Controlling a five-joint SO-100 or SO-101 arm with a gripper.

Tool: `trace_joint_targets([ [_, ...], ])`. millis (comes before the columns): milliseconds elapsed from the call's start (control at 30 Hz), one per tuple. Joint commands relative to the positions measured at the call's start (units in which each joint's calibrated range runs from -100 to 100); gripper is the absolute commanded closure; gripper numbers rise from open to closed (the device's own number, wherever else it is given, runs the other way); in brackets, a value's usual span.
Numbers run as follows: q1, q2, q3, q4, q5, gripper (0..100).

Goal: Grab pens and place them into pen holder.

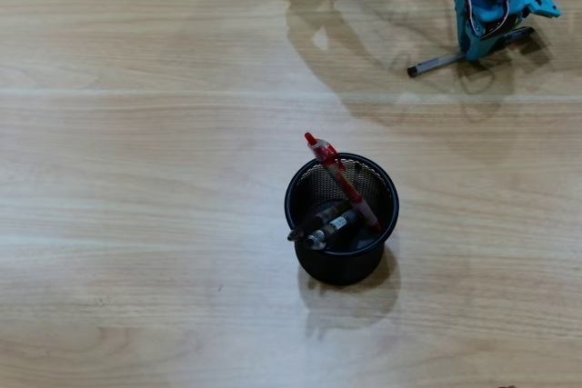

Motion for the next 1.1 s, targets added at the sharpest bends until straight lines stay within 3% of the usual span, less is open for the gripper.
trace_joint_targets([
  [0, -0.28, -0.23, -1.30, -0.43, -0.27, 98],
  [400, 4.57, -11.52, -8.27, 1.21, 2.19, 98],
  [867, 19.93, -22.73, -18.40, 0.21, 2.56, 98],
  [1067, 26.79, -25.96, -22.84, -8.08, -0.27, 98],
])
